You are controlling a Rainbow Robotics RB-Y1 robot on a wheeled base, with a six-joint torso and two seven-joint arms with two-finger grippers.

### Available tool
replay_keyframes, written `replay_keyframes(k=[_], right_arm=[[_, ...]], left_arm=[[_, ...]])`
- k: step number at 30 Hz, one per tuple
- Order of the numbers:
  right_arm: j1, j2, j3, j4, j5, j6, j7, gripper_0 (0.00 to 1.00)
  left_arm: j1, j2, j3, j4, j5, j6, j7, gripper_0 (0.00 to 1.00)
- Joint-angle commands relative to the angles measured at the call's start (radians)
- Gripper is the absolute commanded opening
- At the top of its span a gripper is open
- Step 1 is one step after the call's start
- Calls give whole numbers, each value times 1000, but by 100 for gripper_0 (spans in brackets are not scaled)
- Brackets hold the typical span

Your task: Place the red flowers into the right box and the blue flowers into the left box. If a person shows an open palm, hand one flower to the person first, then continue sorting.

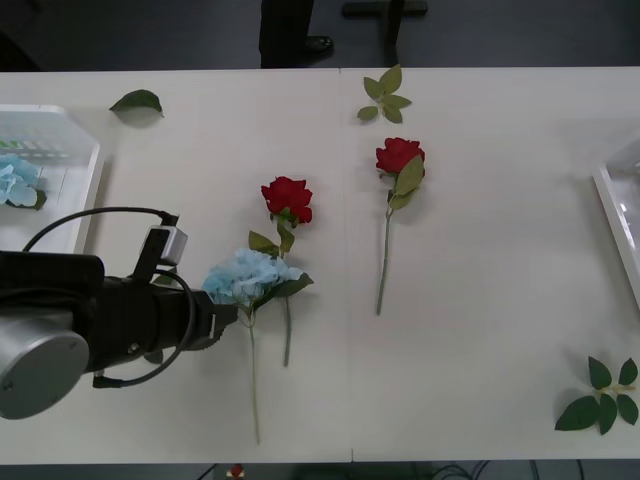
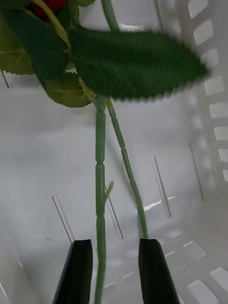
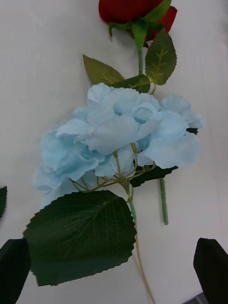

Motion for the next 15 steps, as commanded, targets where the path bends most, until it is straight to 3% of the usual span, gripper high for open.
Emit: replay_keyframes(k=[1, 7, 15], right_arm=[[-6, -25, -31, -61, -20, 59, 58, 99], [-3, -6, -61, -217, -53, 223, 79, 100], [-5, 152, -121, -494, -159, 401, 74, 100]], left_arm=[[28, 50, -75, -36, -100, -75, 109, 100], [33, 75, -188, -34, -256, -132, 266, 100], [5, 86, -302, 7, -416, -172, 453, 100]])
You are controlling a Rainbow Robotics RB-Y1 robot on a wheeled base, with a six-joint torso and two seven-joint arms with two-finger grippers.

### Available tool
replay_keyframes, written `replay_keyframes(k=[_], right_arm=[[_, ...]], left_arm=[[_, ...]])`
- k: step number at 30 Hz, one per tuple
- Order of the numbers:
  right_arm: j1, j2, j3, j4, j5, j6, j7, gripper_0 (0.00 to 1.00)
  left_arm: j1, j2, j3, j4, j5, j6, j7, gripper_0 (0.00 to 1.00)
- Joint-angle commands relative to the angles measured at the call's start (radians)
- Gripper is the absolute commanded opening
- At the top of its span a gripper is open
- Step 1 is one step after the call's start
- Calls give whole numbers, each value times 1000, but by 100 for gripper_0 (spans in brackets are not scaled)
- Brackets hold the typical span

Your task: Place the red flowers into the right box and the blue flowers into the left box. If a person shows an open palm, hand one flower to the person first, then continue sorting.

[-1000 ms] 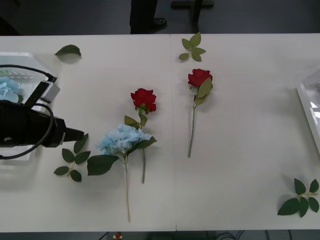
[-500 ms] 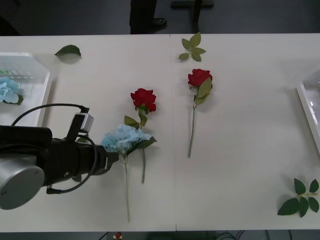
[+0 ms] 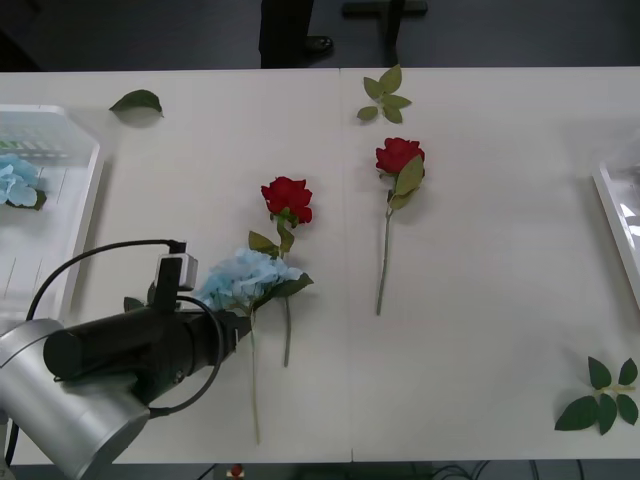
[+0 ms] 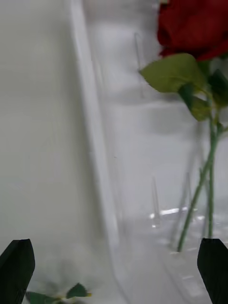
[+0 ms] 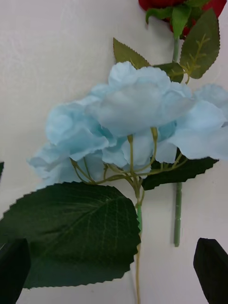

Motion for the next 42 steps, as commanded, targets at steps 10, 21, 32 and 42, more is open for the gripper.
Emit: replay_keyframes(k=[10, 21, 32, 42], right_arm=[[-5, 233, 79, -343, -48, 115, -244, 100], [-100, 294, 410, -403, 142, 85, -585, 100], [-239, 378, 711, -274, 401, 51, -841, 100], [-367, 466, 812, 36, 502, -81, -901, 100]], left_arm=[[-101, -52, -81, 174, -91, -115, 76, 100], [-188, -118, -127, 325, -149, -153, 99, 100], [-213, -127, -143, 411, -169, -199, 76, 60], [-214, -127, -143, 411, -163, -199, 56, 0]])
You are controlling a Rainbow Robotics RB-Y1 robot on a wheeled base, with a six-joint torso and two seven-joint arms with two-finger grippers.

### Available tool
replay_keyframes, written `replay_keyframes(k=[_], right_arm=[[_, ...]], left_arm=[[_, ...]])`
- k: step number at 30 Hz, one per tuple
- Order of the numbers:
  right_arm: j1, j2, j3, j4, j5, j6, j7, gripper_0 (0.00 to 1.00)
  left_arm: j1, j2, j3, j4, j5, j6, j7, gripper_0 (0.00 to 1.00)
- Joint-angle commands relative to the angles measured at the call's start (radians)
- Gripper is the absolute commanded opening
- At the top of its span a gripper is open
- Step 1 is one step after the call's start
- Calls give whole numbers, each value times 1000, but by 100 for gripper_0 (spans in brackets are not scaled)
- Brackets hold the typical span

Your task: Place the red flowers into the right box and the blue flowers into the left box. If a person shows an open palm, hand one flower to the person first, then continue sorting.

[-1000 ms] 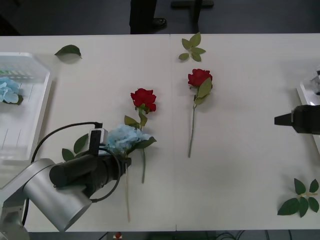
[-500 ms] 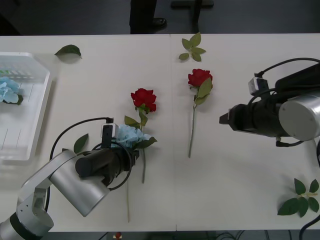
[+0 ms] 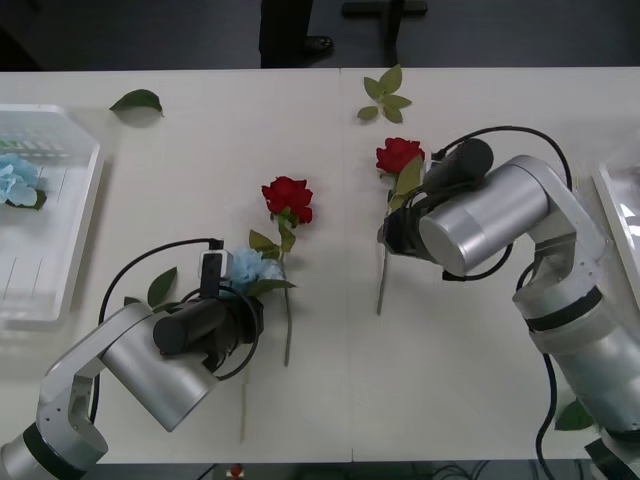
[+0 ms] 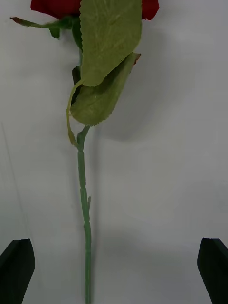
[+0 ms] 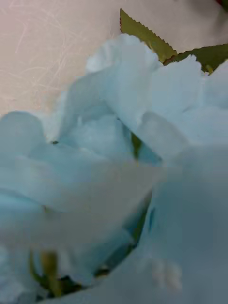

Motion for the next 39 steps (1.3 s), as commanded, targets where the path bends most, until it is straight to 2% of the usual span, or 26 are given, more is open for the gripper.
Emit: replay_keyframes(k=[1, 8, 13, 22, 25, 27, 29, 31, 33, 37, 39], right_arm=[[-65, 53, -16, 99, 25, -31, -42, 100], [-127, 110, -3, 263, 81, -77, -45, 100], [-146, 125, 1, 326, 101, -107, -45, 100], [-144, 131, 24, 356, 114, -122, -48, 100], [-146, 131, 33, 363, 124, -125, -48, 95], [-146, 131, 42, 371, 133, -126, -49, 87], [-144, 134, 43, 377, 142, -128, -51, 72], [-146, 139, 43, 380, 148, -128, -54, 37], [-144, 140, 45, 380, 150, -130, -56, 22], [-144, 140, 57, 380, 154, -134, -62, 6], [-146, 140, 59, 380, 157, -136, -63, 2]], left_arm=[[-20, -12, -5, -9, 7, -11, -28, 0], [-24, -12, -5, -13, 11, -21, -34, 0], [-35, -10, 18, -75, 11, -3, -49, 0], [-116, -7, 169, -267, 149, 276, -243, 0], [-152, -7, 216, -284, 188, 321, -304, 0], [-187, -7, 250, -286, 214, 350, -348, 0], [-228, -7, 291, -284, 249, 376, -396, 0], [-276, -6, 353, -275, 295, 413, -457, 0], [-311, -4, 406, -256, 338, 442, -511, 0], [-377, 8, 537, -177, 438, 479, -649, 0], [-389, 19, 581, -143, 467, 480, -694, 0]])
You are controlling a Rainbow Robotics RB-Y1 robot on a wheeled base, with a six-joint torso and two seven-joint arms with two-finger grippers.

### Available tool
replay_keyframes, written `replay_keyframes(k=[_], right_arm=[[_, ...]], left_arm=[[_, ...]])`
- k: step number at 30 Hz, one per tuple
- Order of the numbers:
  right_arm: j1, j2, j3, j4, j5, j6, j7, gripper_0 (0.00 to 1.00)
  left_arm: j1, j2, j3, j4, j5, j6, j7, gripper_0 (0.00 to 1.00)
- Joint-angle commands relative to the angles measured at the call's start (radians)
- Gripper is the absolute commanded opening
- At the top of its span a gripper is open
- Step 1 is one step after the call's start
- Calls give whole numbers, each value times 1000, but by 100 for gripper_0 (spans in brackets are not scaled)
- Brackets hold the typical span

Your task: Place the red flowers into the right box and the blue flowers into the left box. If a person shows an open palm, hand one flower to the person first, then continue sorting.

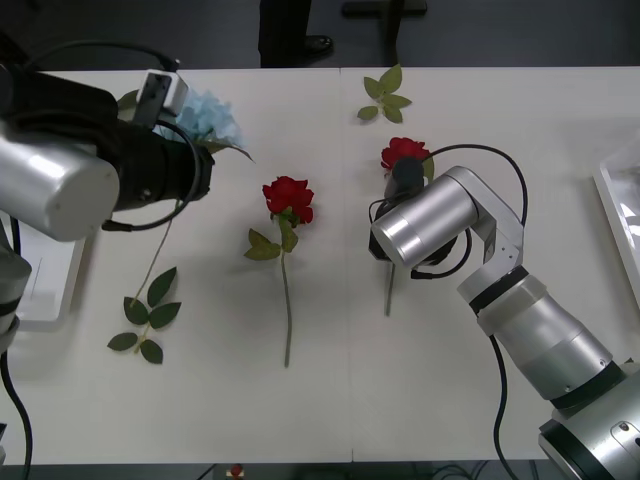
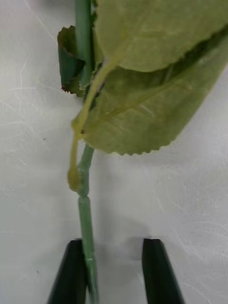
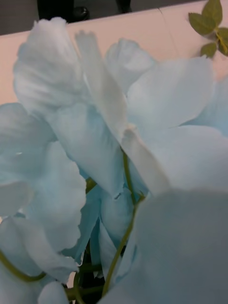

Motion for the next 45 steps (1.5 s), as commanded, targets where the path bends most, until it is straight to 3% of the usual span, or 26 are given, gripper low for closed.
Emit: replay_keyframes(k=[1, 8, 15, 21, 24, 30, 36, 45], right_arm=[[-21, 24, 7, -10, 17, -11, -64, 0], [-27, -6, -6, -48, 12, 21, -61, 0], [-21, -159, -33, -281, -44, 252, 17, 0], [47, -271, -179, -441, -95, 366, 206, 0], [99, -314, -331, -492, -132, 404, 381, 0], [169, -354, -619, -495, -184, 415, 671, 0], [185, -397, -817, -419, -181, 410, 873, 0], [183, -475, -904, -248, -150, 265, 1074, 0]], left_arm=[[-57, 33, 117, 88, 69, 10, -172, 0], [-71, 100, 261, 242, 93, -40, -376, 0], [-71, 160, 485, 367, 132, -45, -644, 0], [-71, 223, 585, 439, 155, -59, -775, 0], [-70, 255, 614, 505, 164, -112, -836, 0], [-70, 277, 628, 666, 161, -306, -946, 0], [-70, 278, 634, 773, 155, -439, -1023, 0], [-53, 285, 614, 810, 121, -481, -1028, 0]])
